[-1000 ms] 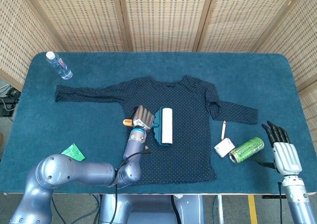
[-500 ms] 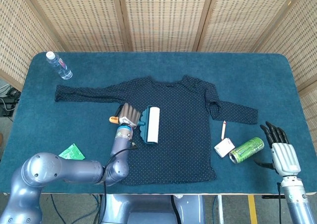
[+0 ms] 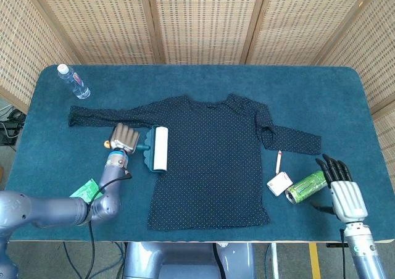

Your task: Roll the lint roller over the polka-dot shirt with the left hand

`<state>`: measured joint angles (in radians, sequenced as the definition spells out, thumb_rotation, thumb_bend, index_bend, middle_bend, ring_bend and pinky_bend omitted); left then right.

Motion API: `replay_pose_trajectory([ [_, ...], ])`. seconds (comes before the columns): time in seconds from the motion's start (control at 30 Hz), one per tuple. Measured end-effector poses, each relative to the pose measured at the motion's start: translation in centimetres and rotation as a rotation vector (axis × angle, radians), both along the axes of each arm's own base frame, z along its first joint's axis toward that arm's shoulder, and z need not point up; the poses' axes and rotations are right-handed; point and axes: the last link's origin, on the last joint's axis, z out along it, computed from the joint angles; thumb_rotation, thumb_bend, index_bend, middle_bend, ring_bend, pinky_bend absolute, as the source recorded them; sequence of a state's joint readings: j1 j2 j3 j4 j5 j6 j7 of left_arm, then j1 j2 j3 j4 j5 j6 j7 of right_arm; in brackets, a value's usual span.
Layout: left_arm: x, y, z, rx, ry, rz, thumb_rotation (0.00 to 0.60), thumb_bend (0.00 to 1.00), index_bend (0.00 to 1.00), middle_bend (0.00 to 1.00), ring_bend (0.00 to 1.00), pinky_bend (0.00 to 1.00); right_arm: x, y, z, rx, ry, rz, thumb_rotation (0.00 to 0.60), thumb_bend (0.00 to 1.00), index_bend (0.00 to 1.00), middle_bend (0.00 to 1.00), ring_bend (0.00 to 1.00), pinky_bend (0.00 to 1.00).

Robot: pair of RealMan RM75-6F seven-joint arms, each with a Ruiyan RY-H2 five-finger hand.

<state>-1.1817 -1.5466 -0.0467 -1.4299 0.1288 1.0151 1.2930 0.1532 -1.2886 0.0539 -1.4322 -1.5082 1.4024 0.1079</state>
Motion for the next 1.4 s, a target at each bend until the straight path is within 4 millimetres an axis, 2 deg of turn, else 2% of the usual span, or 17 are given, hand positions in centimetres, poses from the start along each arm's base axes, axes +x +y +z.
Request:
replay_pose_trajectory([
  [0.1,-1.1,-0.1,0.5,0.003,-0.009,0.000,0.600,0.65,0.82,0.78,0.65,0.57,0.1,0.1,0.0,0.000,0.001,0.003,0.600,0.04,0.00,0.00,0.00,0.00],
  [0.13,-1.3,-0.1,0.6,0.002,-0.011,0.001,0.600,0.60,0.73,0.71,0.61,0.53,0.1,0.1,0.0,-0.001,0.002,0.004,0.600,0.04,0.00,0.00,0.00,0.00],
  [0.2,-1.5,-0.1,0.7,-0.001,-0.008,0.002,0.600,0.47,0.51,0.52,0.49,0.44,0.1,0.1,0.0,-0.002,0.002,0.005,0.600,0.04,0.00,0.00,0.00,0.00],
  [0.27,-1.7,-0.3,0.7,-0.009,-0.001,0.018,0.600,0.33,0.24,0.27,0.27,0.30,0.1,0.1,0.0,-0.002,0.000,0.005,0.600,0.04,0.00,0.00,0.00,0.00],
  [0.33,-2.0,-0.6,0.8,-0.020,0.001,0.047,0.600,0.26,0.12,0.10,0.10,0.17,0.1,0.1,0.0,-0.002,0.001,0.006,0.600,0.04,0.00,0.00,0.00,0.00],
  [0.37,-2.1,-0.7,0.9,-0.025,0.000,0.060,0.600,0.23,0.08,0.04,0.03,0.10,0.1,0.1,0.0,-0.002,0.001,0.007,0.600,0.04,0.00,0.00,0.00,0.00],
  [0.4,-2.2,-0.8,1.0,-0.028,-0.003,0.071,0.600,0.22,0.06,0.01,0.01,0.07,0.1,0.1,0.0,-0.002,0.002,0.009,0.600,0.04,0.00,0.00,0.00,0.00],
  [0.47,-2.3,-0.9,1.2,-0.027,-0.014,0.080,0.600,0.21,0.02,0.00,0.00,0.01,0.1,0.1,0.0,-0.002,0.001,0.009,0.600,0.04,0.00,0.00,0.00,0.00],
  [0.7,-2.3,-1.3,2.4,0.013,-0.157,0.030,0.600,0.21,0.01,0.00,0.00,0.00,0.2,0.2,0.3,-0.011,-0.003,0.012,0.600,0.04,0.00,0.00,0.00,0.00],
  [0.9,-2.6,-3.1,4.3,0.088,-0.359,-0.101,0.600,0.21,0.01,0.00,0.00,0.00,0.3,0.2,0.4,-0.018,-0.003,0.017,0.600,0.04,0.00,0.00,0.00,0.00],
  [1.0,-3.2,-4.7,5.6,0.137,-0.431,-0.213,0.600,0.21,0.01,0.00,0.00,0.00,0.4,0.2,0.5,-0.023,-0.003,0.023,0.600,0.04,0.00,0.00,0.00,0.00],
  [1.1,-4.6,-7.3,7.1,0.202,-0.509,-0.309,0.600,0.21,0.01,0.00,0.00,0.00,0.6,0.3,0.6,-0.034,-0.001,0.035,0.600,0.04,0.00,0.00,0.00,0.00],
  [1.17,-6.3,-9.7,8.2,0.257,-0.560,-0.347,0.600,0.21,0.01,0.00,0.00,0.00,0.8,0.4,0.7,-0.043,0.001,0.046,0.600,0.04,0.00,0.00,0.00,0.00],
  [1.33,-11.1,-16.1,10.0,0.365,-0.631,-0.316,0.600,0.21,0.01,0.00,0.00,0.00,1.0,0.6,0.9,-0.060,0.013,0.057,0.600,0.04,0.00,0.00,0.00,0.00],
  [1.4,-12.3,-17.8,10.3,0.383,-0.648,-0.294,0.600,0.21,0.01,0.00,0.00,0.00,1.0,0.7,1.0,-0.064,0.014,0.060,0.600,0.04,0.00,0.00,0.00,0.00],
])
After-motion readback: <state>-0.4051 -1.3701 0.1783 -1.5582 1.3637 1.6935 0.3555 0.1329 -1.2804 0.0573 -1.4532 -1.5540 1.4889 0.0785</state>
